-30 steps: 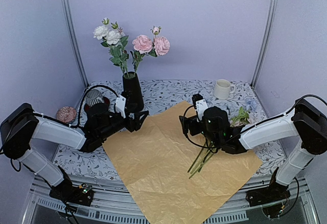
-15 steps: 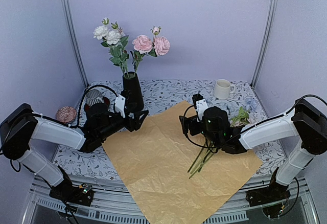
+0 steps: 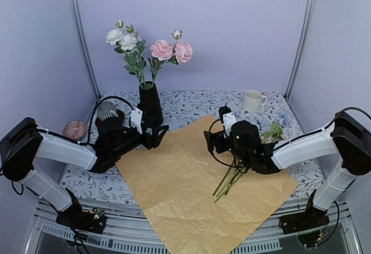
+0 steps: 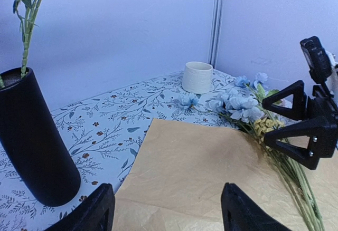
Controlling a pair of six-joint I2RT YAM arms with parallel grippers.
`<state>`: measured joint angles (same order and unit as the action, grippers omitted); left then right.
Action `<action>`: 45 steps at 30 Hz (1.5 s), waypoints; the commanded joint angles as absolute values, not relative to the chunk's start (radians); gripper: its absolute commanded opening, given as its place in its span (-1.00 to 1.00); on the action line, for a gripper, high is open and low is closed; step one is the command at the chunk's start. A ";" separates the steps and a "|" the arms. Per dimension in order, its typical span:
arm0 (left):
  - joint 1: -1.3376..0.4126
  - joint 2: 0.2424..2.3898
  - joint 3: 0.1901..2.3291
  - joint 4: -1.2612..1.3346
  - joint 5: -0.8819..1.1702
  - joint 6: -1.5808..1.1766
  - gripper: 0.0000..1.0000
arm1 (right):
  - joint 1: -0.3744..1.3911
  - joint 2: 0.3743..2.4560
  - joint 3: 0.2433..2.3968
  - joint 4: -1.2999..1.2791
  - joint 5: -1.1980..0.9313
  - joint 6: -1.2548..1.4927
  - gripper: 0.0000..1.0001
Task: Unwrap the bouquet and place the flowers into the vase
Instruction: Pick up the fake flower from the flattened wrapping paper.
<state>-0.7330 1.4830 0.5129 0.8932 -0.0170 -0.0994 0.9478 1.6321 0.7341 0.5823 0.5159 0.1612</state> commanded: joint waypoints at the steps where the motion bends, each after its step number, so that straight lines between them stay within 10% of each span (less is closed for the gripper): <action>1: -0.745 1.463 0.503 0.915 -0.026 -0.087 0.42 | 0.944 1.608 0.746 0.568 0.517 0.170 0.97; 31: -0.758 1.473 0.509 0.914 -0.031 -0.080 0.42 | 0.912 1.358 0.841 -0.315 0.410 0.817 0.98; 45: -0.765 1.457 0.503 0.911 -0.044 -0.073 0.42 | 0.767 1.389 0.874 -0.560 0.327 0.969 0.04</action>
